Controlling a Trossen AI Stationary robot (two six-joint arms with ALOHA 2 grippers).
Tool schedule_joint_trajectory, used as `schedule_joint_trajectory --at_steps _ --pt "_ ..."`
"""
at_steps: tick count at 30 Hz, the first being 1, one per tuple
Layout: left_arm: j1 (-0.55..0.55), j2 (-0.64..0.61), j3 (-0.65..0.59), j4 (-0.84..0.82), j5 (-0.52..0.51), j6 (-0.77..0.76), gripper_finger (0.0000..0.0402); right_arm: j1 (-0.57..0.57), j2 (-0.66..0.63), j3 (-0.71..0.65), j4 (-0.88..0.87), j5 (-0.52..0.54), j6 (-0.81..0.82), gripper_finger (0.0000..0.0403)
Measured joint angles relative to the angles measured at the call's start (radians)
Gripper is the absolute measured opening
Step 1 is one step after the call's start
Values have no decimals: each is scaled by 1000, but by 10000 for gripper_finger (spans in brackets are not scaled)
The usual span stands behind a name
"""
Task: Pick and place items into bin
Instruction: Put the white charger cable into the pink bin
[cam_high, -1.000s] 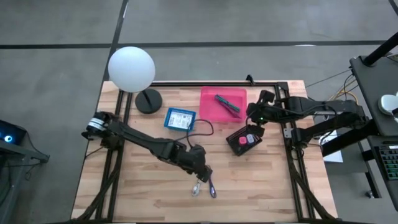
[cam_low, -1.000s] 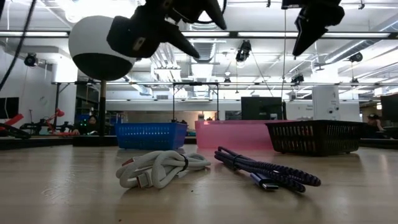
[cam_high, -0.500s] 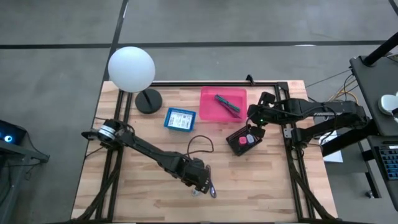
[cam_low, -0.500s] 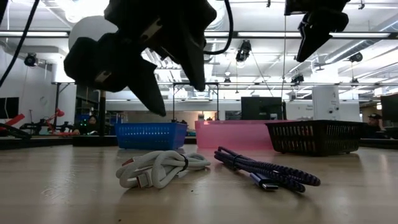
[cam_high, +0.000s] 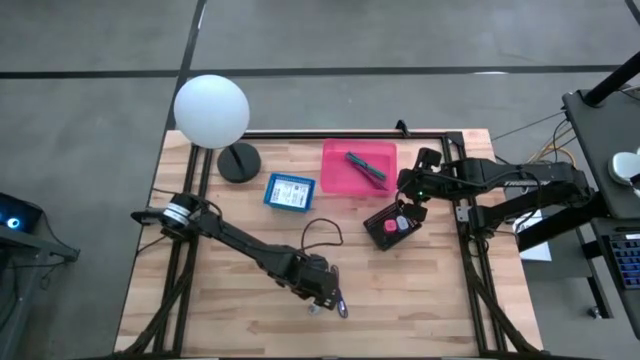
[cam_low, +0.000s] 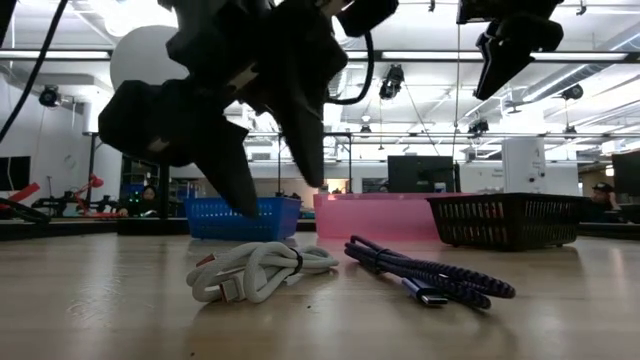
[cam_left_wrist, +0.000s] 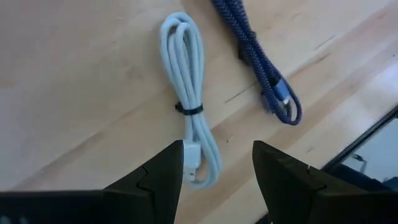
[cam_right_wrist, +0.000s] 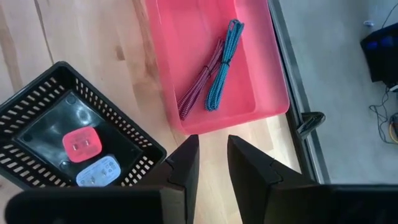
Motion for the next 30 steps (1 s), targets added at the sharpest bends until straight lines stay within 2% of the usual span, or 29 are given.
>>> schedule_joint_trajectory --at_steps 12,26,30 --pt "-1 19 -9 10 3 0 176 0 0 4 0 0 -26 64" --pt "0 99 -16 86 83 1 175 0 -13 6 -2 0 -62 59" --pt "-1 100 -19 82 85 2 155 0 -20 6 -1 0 -68 58"
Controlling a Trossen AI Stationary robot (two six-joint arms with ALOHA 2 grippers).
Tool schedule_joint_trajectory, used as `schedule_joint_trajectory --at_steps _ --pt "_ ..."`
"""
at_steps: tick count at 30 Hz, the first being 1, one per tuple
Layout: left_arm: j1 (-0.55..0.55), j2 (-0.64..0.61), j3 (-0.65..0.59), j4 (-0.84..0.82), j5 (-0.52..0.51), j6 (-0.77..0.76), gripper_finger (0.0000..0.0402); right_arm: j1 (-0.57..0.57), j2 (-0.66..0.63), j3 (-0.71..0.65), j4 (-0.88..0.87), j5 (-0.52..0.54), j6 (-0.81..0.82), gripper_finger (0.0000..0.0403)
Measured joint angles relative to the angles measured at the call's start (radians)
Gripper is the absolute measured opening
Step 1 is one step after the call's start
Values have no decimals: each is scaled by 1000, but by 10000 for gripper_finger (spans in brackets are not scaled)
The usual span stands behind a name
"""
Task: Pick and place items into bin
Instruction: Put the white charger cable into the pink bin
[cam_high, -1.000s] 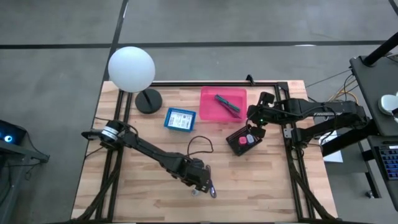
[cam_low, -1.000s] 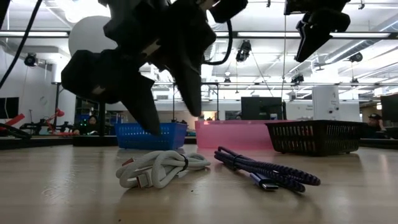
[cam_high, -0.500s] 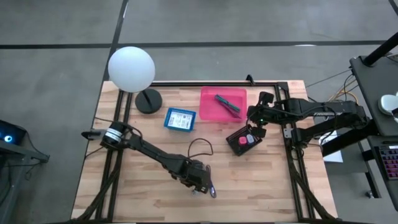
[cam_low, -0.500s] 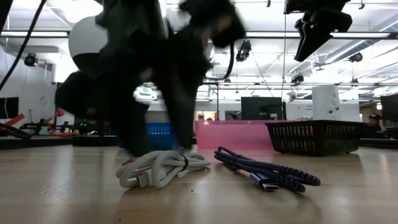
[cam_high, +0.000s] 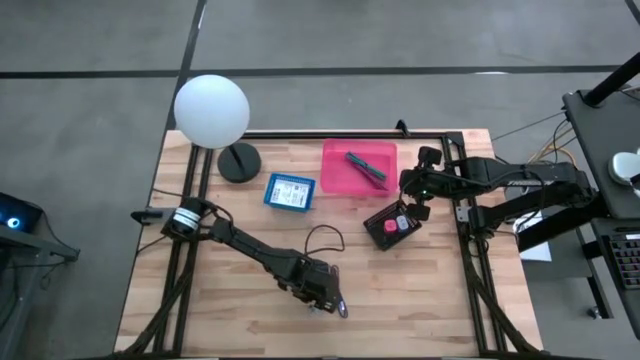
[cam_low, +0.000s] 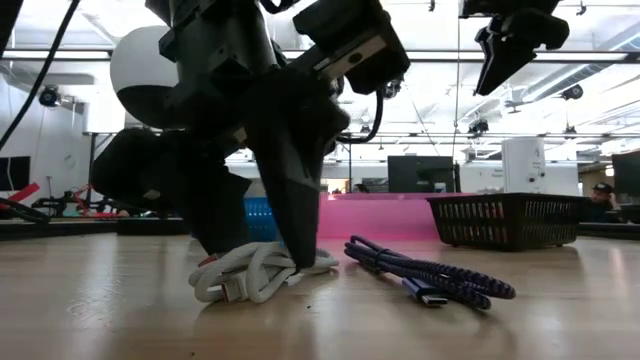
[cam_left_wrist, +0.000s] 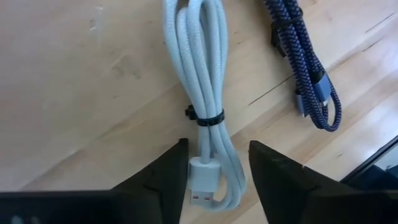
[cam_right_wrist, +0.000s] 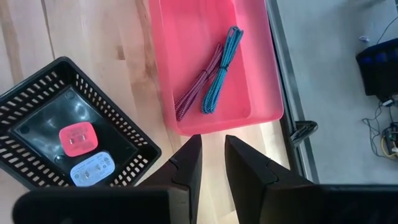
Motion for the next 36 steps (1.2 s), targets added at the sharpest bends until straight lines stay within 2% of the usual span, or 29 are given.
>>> schedule_joint_trajectory --at_steps 10,20,23,25,30,34,36 --pt "-2 0 -35 5 4 23 21 0 -67 0 0 0 11 57" --pt "-2 -17 -39 6 15 124 22 0 -224 0 7 0 75 57" --pt "-7 -47 -41 -2 -73 182 22 0 -286 -3 57 -19 70 56" --pt "-8 -70 -42 5 -118 202 22 0 -334 -12 121 -90 43 56" --pt "2 -138 -41 40 -215 302 22 0 -423 -48 297 -348 -7 56" --pt "14 -195 -30 100 -288 425 22 0 -452 -79 346 -470 3 56" --pt "17 -223 -21 180 -358 515 22 0 -458 -99 360 -617 5 57"
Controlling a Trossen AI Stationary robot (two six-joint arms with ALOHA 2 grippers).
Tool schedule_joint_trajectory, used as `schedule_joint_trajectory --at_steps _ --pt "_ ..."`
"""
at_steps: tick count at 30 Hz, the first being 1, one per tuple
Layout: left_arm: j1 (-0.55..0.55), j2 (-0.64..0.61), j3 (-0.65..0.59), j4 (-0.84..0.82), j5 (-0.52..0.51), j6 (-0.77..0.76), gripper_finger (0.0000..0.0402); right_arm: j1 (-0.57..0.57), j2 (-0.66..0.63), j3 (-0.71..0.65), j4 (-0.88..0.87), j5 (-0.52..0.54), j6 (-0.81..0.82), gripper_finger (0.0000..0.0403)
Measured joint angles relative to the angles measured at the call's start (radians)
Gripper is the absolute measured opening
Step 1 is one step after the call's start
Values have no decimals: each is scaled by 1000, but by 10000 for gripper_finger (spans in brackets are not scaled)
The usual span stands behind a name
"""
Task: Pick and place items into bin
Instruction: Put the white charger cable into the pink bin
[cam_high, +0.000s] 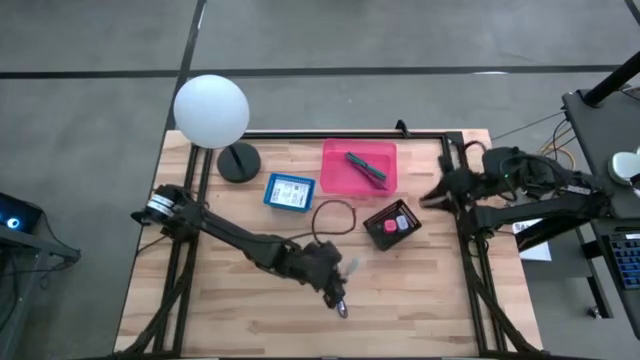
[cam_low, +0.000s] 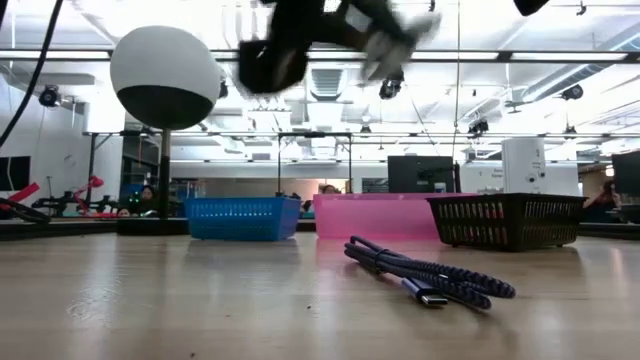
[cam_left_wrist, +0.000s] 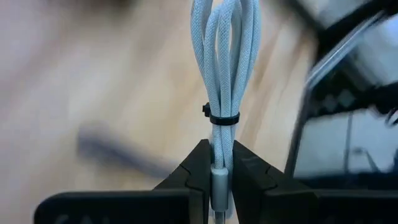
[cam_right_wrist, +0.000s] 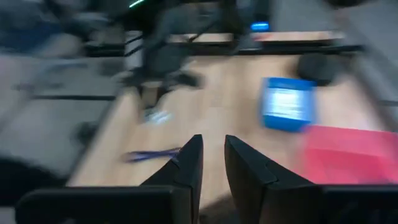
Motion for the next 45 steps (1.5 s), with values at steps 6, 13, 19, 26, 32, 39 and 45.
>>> schedule_joint_trajectory --at_steps 6,13,19,26,32,39,45 --pt "15 -58 -5 315 -200 339 22 2 22 -86 109 -155 102 94" --pt "67 -71 5 321 -219 359 22 5 68 -144 271 -171 159 196" --pt "90 -71 4 322 -226 368 22 7 131 -165 412 -170 191 261" --pt "97 -71 10 326 -227 403 22 7 239 -164 496 -164 238 289" --pt "97 -71 10 325 -226 402 22 7 312 -163 573 -167 304 292" --pt "99 -71 8 323 -226 402 22 7 352 -163 622 -168 308 290" --pt "102 -71 8 324 -226 402 22 7 365 -162 644 -171 308 277"
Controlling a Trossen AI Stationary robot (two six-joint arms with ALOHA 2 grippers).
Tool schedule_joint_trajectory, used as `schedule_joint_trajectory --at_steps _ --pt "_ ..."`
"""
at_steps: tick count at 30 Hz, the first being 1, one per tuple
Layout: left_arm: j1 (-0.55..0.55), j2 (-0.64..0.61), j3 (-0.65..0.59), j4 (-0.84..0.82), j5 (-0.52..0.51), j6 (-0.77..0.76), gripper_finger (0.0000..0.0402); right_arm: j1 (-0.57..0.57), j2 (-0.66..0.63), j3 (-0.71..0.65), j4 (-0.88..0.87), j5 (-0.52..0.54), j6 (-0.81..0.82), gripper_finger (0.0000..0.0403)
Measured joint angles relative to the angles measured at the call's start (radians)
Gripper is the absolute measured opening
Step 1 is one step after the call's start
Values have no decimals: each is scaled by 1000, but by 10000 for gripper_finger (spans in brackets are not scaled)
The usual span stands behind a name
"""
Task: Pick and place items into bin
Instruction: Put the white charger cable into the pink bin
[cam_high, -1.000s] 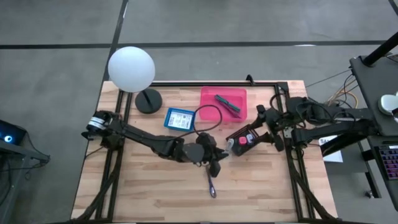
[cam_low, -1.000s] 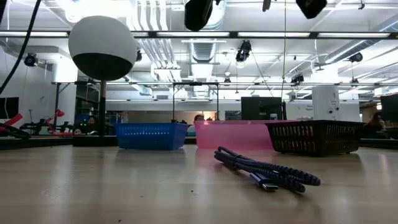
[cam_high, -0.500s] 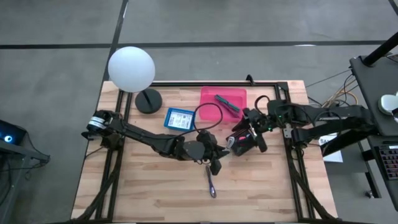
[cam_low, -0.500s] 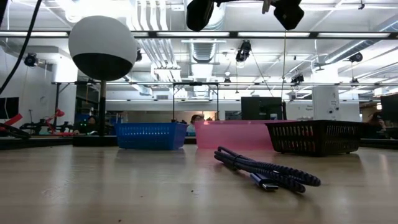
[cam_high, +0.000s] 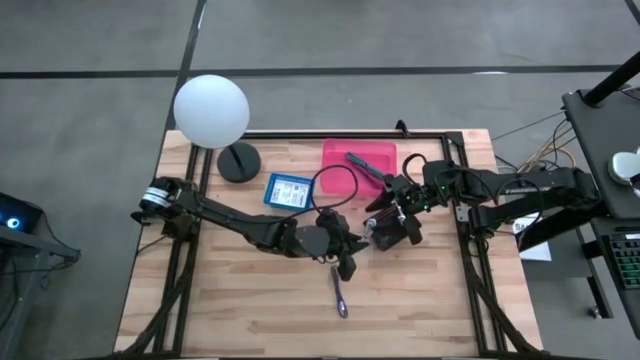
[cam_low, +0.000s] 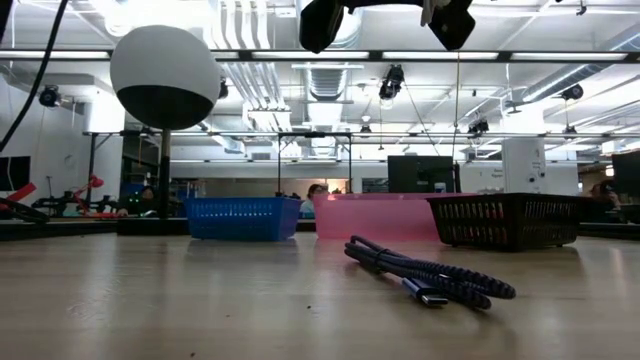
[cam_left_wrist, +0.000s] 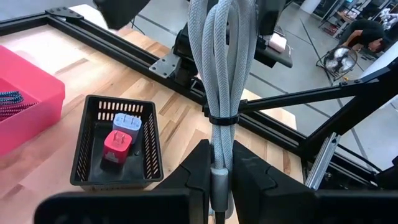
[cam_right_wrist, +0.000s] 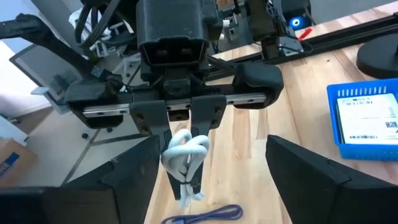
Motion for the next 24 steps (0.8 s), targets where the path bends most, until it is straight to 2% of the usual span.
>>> schedule_joint_trajectory --at_steps 24 --pt "16 0 -1 -1 0 0 22 0 7 0 -3 -7 102 164"
